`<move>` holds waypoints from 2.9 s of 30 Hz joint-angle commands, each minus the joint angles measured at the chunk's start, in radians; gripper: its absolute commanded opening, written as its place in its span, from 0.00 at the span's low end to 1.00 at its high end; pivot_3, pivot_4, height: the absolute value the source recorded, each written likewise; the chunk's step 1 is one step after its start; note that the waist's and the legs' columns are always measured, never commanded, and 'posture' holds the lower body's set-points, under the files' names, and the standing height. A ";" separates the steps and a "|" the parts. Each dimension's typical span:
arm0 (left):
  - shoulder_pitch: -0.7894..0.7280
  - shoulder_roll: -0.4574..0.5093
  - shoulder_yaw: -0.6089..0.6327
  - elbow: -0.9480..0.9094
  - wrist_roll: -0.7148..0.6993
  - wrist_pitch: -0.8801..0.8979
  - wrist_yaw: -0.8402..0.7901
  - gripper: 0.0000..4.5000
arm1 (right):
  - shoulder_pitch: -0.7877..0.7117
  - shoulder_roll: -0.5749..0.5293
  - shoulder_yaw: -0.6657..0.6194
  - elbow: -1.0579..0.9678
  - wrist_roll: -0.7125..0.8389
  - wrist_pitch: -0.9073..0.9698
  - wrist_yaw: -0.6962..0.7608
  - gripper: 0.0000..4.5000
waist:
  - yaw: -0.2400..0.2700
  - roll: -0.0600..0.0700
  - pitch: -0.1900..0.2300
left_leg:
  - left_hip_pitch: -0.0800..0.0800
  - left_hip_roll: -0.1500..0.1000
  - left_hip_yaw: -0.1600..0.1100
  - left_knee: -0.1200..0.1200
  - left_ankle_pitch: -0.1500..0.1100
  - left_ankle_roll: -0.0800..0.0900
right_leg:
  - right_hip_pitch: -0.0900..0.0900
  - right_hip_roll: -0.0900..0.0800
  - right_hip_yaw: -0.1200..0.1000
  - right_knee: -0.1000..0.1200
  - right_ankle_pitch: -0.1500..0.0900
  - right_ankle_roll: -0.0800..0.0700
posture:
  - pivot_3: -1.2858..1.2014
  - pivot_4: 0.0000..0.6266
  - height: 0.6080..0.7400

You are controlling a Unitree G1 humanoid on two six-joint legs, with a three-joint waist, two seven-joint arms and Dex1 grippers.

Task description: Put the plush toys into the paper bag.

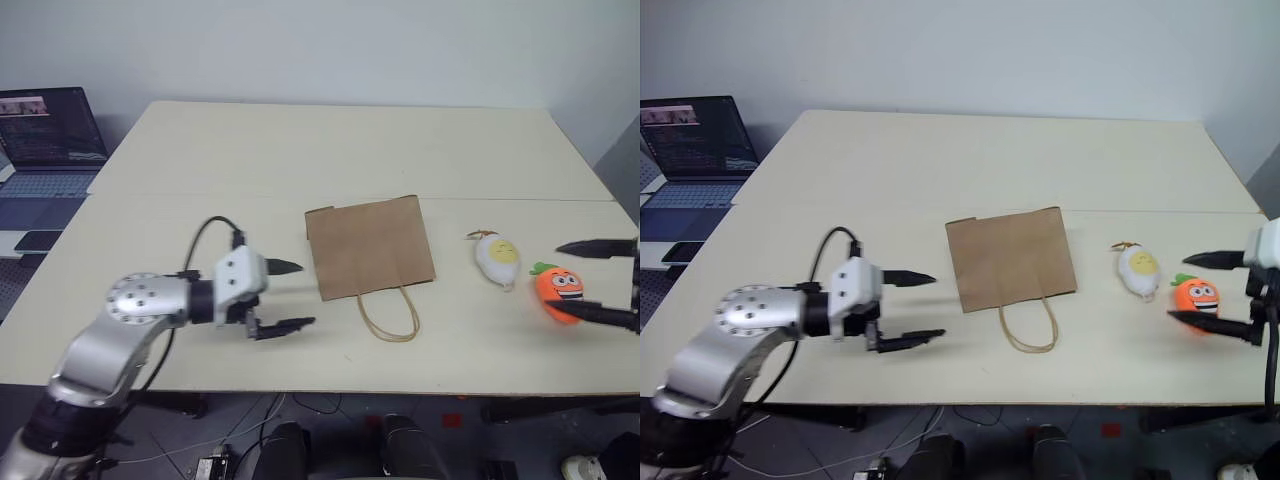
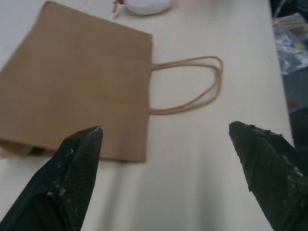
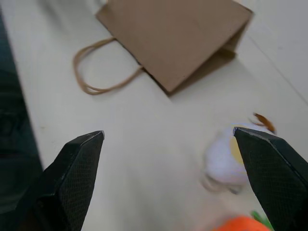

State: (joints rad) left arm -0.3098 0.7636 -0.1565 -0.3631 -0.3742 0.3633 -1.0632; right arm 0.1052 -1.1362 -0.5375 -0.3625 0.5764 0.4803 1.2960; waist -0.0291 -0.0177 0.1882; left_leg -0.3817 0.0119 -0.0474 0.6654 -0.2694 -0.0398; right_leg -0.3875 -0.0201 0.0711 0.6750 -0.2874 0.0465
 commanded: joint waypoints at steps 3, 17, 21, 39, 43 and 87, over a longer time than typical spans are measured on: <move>-0.097 -0.079 -0.130 0.067 0.101 -0.067 -0.021 0.99 | 0.081 0.063 -0.041 -0.243 0.095 0.117 -0.088 1.00 | 0.000 -0.001 0.000 | 0.000 -0.001 0.000 0.000 0.000 0.000 | 0.000 0.000 0.000 -0.001 0.000 0.000 | 0.52 0.24 1.00; -0.266 -0.330 -0.362 0.399 0.360 -0.318 -0.010 0.99 | 0.227 0.155 -0.029 -0.486 0.159 0.266 -0.295 1.00 | 0.002 -0.002 0.000 | -0.001 -0.001 -0.001 0.001 0.000 0.000 | 0.001 0.000 0.000 -0.001 0.001 0.001 | 0.52 0.24 1.00; -0.292 -0.395 -0.368 0.473 0.380 -0.355 -0.005 0.99 | 0.234 0.158 -0.036 -0.498 0.173 0.268 -0.308 1.00 | 0.003 -0.002 0.000 | -0.001 -0.001 -0.001 0.002 0.000 0.000 | 0.001 0.000 0.000 -0.001 0.001 0.001 | 0.52 0.24 1.00; -0.329 -0.491 -0.365 0.627 0.428 -0.454 -0.025 0.54 | 0.246 0.177 -0.023 -0.509 0.165 0.243 -0.325 1.00 | 0.002 -0.002 0.000 | -0.001 -0.001 -0.001 0.002 0.000 0.000 | 0.001 0.001 0.000 -0.001 0.001 0.001 | 0.52 0.24 1.00; -0.330 -0.493 -0.354 0.614 0.408 -0.436 -0.042 0.28 | 0.250 0.185 -0.005 -0.514 0.160 0.236 -0.335 1.00 | 0.002 -0.002 0.000 | -0.001 -0.001 -0.001 0.002 0.000 0.000 | 0.001 0.001 0.000 -0.001 0.001 0.001 | 0.52 0.24 1.00; -0.509 -0.545 -0.009 0.390 -0.126 0.276 0.007 0.00 | -0.303 0.857 0.717 0.054 -0.409 -0.072 -1.022 0.01 | -0.003 -0.002 0.000 | -0.001 -0.001 -0.003 0.000 0.000 0.000 | -0.002 0.001 -0.001 0.001 0.001 0.001 | 0.52 0.24 1.00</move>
State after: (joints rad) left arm -0.7815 0.2311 -0.1896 0.0527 -0.4627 0.6324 -1.0581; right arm -0.1808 -0.2949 0.1715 -0.3344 0.1966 0.4504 0.2877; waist -0.0323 -0.0197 0.1881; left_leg -0.3831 0.0112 -0.0506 0.6656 -0.2692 -0.0399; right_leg -0.3891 -0.0189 0.0701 0.6758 -0.2868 0.0477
